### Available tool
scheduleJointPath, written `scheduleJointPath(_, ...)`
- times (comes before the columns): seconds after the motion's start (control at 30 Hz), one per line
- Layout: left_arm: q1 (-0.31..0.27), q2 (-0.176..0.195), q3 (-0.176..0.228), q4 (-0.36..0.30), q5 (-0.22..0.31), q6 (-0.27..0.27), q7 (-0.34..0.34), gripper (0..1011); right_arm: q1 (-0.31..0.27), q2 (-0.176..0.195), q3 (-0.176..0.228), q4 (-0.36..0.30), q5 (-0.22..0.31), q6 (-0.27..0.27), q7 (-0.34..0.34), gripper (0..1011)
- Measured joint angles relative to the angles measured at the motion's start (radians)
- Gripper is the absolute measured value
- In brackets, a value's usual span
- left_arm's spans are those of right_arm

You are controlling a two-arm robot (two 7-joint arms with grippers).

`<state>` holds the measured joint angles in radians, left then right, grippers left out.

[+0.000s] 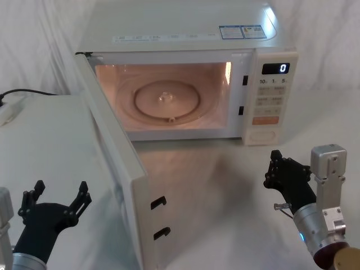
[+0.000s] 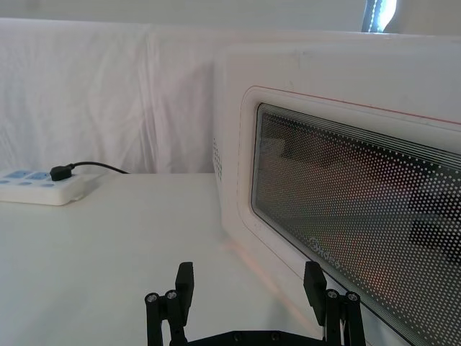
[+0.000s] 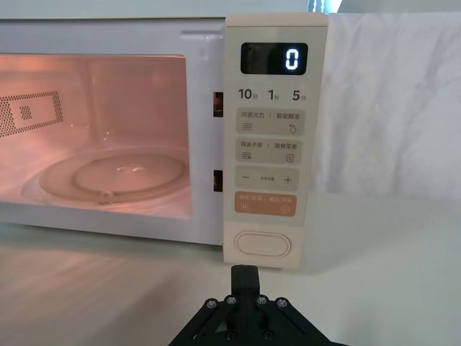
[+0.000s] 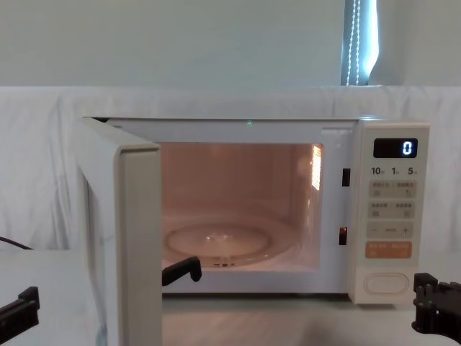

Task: Press the button to open the microwave door with one hand; close the microwave door with the other hand.

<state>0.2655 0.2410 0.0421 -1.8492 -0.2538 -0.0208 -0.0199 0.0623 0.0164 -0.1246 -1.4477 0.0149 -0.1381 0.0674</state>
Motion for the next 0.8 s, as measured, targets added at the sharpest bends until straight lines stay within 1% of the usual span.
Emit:
scheduleJointPath(0.2, 0.0, 0.0, 0.0, 0.0, 0.0, 0.0, 0.0, 1001, 0.0, 0.0, 0.0, 0.0, 0.0, 0.0, 0.0, 0)
scheduleJointPath(0.33, 0.0, 0.0, 0.0, 0.0, 0.0, 0.0, 0.0, 945, 0.0, 0.0, 0.0, 0.0, 0.0, 0.0, 0.0, 0)
scheduleJointPath(0.37, 0.0, 0.0, 0.0, 0.0, 0.0, 0.0, 0.0, 914, 0.0, 0.0, 0.0, 0.0, 0.0, 0.0, 0.0, 0)
scheduleJointPath(0.4, 0.0, 0.0, 0.0, 0.0, 0.0, 0.0, 0.0, 906, 0.0, 0.0, 0.0, 0.0, 0.0, 0.0, 0.0, 0)
scheduleJointPath(0.43, 0.0, 0.0, 0.0, 0.0, 0.0, 0.0, 0.0, 853, 0.0, 0.0, 0.0, 0.0, 0.0, 0.0, 0.0, 0)
scheduleJointPath(0.53, 0.0, 0.0, 0.0, 0.0, 0.0, 0.0, 0.0, 801, 0.0, 0.0, 0.0, 0.0, 0.0, 0.0, 0.0, 0)
scheduleJointPath(0.57, 0.0, 0.0, 0.0, 0.0, 0.0, 0.0, 0.0, 745, 0.0, 0.0, 0.0, 0.0, 0.0, 0.0, 0.0, 0)
scheduleJointPath(0.67, 0.0, 0.0, 0.0, 0.0, 0.0, 0.0, 0.0, 686, 0.0, 0.0, 0.0, 0.0, 0.0, 0.0, 0.0, 0)
scheduleJointPath(0.7, 0.0, 0.0, 0.0, 0.0, 0.0, 0.0, 0.0, 626, 0.0, 0.0, 0.0, 0.0, 0.0, 0.0, 0.0, 0)
scheduleJointPath(0.8, 0.0, 0.0, 0.0, 0.0, 0.0, 0.0, 0.0, 544, 0.0, 0.0, 0.0, 0.0, 0.0, 0.0, 0.0, 0)
